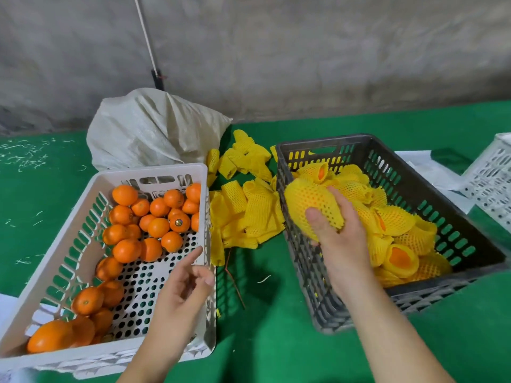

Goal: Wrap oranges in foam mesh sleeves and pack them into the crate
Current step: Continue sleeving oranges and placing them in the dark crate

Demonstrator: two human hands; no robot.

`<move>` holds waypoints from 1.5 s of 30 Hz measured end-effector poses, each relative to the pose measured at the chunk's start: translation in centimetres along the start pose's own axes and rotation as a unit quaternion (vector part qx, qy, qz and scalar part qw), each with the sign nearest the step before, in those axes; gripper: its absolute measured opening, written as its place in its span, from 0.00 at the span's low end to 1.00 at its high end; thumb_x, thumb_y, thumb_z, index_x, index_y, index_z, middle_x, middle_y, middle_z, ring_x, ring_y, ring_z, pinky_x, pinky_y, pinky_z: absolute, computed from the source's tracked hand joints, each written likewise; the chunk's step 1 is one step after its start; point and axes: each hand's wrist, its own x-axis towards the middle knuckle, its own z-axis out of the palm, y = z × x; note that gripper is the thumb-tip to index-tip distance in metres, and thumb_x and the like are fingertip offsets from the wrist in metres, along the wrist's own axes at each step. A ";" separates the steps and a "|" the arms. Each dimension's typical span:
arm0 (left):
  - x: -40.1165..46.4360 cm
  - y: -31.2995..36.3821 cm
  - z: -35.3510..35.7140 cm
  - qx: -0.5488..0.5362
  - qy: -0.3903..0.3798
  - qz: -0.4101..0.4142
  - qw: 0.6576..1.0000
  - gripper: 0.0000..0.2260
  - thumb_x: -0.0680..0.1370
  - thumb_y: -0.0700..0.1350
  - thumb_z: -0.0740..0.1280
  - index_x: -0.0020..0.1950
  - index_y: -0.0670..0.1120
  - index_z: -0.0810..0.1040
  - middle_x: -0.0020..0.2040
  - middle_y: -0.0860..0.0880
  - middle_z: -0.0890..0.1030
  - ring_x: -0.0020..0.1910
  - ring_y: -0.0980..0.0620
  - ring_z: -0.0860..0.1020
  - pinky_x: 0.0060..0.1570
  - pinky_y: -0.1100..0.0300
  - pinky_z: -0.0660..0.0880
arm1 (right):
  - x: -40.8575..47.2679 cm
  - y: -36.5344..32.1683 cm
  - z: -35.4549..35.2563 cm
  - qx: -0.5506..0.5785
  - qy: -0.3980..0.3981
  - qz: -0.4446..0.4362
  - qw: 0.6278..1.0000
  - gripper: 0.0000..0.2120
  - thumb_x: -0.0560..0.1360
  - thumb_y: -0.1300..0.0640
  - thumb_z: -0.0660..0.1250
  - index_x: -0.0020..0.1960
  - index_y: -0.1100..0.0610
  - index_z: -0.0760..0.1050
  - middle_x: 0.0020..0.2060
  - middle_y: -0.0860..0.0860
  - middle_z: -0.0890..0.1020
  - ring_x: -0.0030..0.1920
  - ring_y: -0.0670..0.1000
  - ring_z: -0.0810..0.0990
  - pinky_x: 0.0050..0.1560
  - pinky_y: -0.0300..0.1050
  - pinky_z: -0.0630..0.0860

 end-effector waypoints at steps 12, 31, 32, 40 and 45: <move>0.2 0.2 0.0 -0.022 0.030 -0.022 0.999 0.15 0.82 0.35 0.66 0.65 0.51 0.81 0.45 0.51 0.82 0.47 0.56 0.81 0.52 0.60 0.80 | 2.8 3.1 -1.7 -0.203 -0.040 0.086 0.975 0.25 0.82 0.52 0.66 0.78 0.45 0.66 0.75 0.50 0.71 0.72 0.47 0.70 0.69 0.46 0.68; 3.3 -0.2 -0.1 -0.122 0.150 -0.129 0.973 0.08 0.84 0.41 0.67 0.55 0.50 0.86 0.46 0.46 0.86 0.37 0.51 0.82 0.39 0.60 0.82 | 10.2 5.5 11.3 -0.673 -0.470 0.044 0.569 0.38 0.80 0.36 0.61 0.83 0.45 0.48 0.81 0.58 0.35 0.81 0.63 0.35 0.79 0.65 0.46; 3.7 -0.4 -0.2 -0.103 0.151 -0.132 0.974 0.09 0.84 0.42 0.67 0.53 0.53 0.86 0.47 0.46 0.86 0.37 0.52 0.81 0.38 0.60 0.81 | 10.8 6.0 12.2 -0.685 -0.475 0.049 0.549 0.38 0.81 0.37 0.61 0.83 0.45 0.48 0.81 0.59 0.34 0.80 0.64 0.34 0.79 0.65 0.46; 8.0 -1.5 -1.0 -0.017 0.134 -0.162 0.978 0.09 0.85 0.46 0.65 0.54 0.55 0.85 0.50 0.46 0.86 0.44 0.48 0.83 0.45 0.55 0.80 | 14.6 11.0 13.0 -0.739 -0.456 0.142 0.475 0.34 0.83 0.45 0.60 0.83 0.51 0.50 0.78 0.64 0.30 0.79 0.69 0.33 0.79 0.66 0.46; 15.3 -5.0 -3.0 0.185 0.108 -0.140 0.967 0.10 0.85 0.47 0.65 0.65 0.53 0.81 0.62 0.45 0.83 0.58 0.45 0.82 0.58 0.47 0.82 | 14.7 11.7 13.4 -0.727 -0.481 0.138 0.470 0.30 0.82 0.46 0.59 0.82 0.53 0.57 0.79 0.64 0.32 0.79 0.70 0.34 0.78 0.69 0.45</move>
